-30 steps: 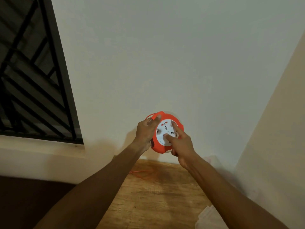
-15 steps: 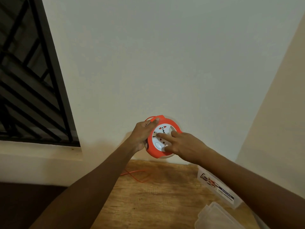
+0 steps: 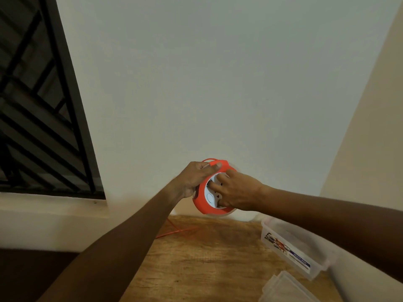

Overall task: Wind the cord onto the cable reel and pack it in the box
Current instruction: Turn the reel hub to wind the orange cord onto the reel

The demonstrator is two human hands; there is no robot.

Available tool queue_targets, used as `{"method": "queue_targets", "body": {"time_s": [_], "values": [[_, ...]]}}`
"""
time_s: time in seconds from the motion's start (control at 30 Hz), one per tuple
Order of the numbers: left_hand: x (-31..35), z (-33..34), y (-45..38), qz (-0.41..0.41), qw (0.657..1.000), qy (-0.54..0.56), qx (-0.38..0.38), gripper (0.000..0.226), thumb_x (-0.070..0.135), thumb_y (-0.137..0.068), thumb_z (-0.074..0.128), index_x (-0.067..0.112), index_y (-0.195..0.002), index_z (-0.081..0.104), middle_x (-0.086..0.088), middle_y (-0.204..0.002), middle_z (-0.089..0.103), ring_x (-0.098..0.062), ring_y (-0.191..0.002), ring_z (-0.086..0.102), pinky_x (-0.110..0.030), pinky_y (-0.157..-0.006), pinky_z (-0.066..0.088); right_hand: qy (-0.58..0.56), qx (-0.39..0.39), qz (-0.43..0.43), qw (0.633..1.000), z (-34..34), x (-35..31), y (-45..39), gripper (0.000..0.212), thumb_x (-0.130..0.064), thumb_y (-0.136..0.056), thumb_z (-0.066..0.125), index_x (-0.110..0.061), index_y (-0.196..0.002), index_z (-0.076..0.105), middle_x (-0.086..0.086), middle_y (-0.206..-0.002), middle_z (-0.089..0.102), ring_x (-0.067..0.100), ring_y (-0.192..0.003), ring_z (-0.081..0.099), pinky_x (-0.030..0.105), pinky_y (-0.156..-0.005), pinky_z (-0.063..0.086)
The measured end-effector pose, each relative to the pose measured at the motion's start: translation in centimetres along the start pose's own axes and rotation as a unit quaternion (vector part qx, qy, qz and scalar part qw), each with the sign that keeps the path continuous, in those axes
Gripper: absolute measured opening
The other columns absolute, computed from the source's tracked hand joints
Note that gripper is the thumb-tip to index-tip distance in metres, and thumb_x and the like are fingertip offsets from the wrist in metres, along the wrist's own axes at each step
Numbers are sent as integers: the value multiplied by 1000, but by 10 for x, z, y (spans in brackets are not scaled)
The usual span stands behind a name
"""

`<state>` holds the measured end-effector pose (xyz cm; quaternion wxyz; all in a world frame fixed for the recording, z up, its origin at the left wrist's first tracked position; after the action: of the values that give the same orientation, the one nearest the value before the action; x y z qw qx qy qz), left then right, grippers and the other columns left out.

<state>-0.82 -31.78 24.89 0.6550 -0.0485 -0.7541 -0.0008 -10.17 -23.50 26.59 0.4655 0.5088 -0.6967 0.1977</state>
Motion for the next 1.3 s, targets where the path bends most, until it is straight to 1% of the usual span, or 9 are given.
{"method": "queue_targets", "body": {"time_s": [0.37, 0.47, 0.6, 0.67, 0.8, 0.87, 1.0, 1.17, 1.3], "values": [[14, 4, 3, 18, 999, 26, 6, 39, 55, -86, 72, 26, -113, 73, -3, -104, 80, -28, -92, 78, -36, -73, 66, -71, 30, 35, 996, 4, 15, 6, 58, -37, -86, 73, -21, -138, 53, 21, -134, 56, 38, -106, 63, 49, -92, 53], [10, 3, 4, 9, 994, 112, 6, 52, 57, -76, 75, 21, -114, 73, -8, -109, 80, -31, -97, 77, -42, -79, 66, -153, 76, 78, 982, -6, 31, 11, 42, -49, -97, 47, -35, -136, 52, 20, -131, 58, 36, -106, 64, 48, -85, 55], [8, -2, 4, 0, 970, 239, 32, 56, 52, -83, 74, 14, -124, 72, -13, -116, 79, -35, -104, 76, -53, -87, 62, -264, 118, 232, 929, -5, 60, 20, 51, -57, -96, 19, -46, -142, 38, 9, -134, 59, 29, -110, 62, 42, -77, 56], [9, -6, 2, 5, 968, 239, 81, 51, 53, -86, 72, 16, -121, 73, -9, -110, 81, -34, -99, 78, -49, -79, 65, -337, 153, 357, 858, 6, 69, 29, 49, -57, -96, 23, -49, -143, 35, 3, -129, 63, 27, -103, 65, 39, -75, 57], [10, -9, 1, 13, 956, 250, 154, 36, 51, -90, 70, 22, -110, 76, -4, -102, 82, -27, -91, 80, -40, -70, 66, -580, 211, 522, 589, 42, 65, 33, 48, -46, -98, 42, -41, -146, 38, 0, -136, 60, 24, -113, 62, 38, -89, 51], [4, -9, 2, 9, 956, 240, 167, 27, 50, -91, 71, 26, -101, 76, 2, -91, 83, -22, -81, 81, -35, -61, 64, -627, 187, 517, 552, 51, 52, 23, 56, -47, -97, 44, -37, -150, 30, 1, -145, 52, 26, -122, 57, 41, -95, 50], [-7, -15, 1, -5, 962, 215, 170, 25, 53, -90, 70, 29, -97, 75, 7, -85, 83, -20, -79, 80, -33, -58, 63, -488, 149, 500, 700, 43, 47, 24, 62, -53, -96, 44, -31, -152, 26, 3, -127, 66, 25, -98, 69, 37, -76, 56], [-4, -19, 2, 1, 974, 171, 148, 27, 53, -91, 69, 29, -100, 74, 4, -87, 83, -22, -77, 81, -33, -55, 63, -298, 156, 328, 883, 12, 43, 22, 48, -24, -78, 80, -19, -123, 64, 14, -119, 67, 33, -88, 71, 39, -66, 59], [-1, -15, 0, 2, 986, 138, 97, 31, 52, -90, 71, 25, -105, 76, -2, -97, 83, -27, -89, 80, -41, -69, 66, -247, 140, 165, 944, 1, 29, 20, 54, -12, -64, 90, -22, -114, 70, 14, -134, 57, 31, -99, 66, 38, -62, 59]]}}
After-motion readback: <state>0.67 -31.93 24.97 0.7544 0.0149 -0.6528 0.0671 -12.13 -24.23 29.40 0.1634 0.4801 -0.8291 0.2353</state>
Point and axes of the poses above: each hand's wrist, its own y-axis away from the middle knuckle, its own z-axis out of the palm, x = y × z, the point moved 9 cm from there along -y, towards the middle knuckle
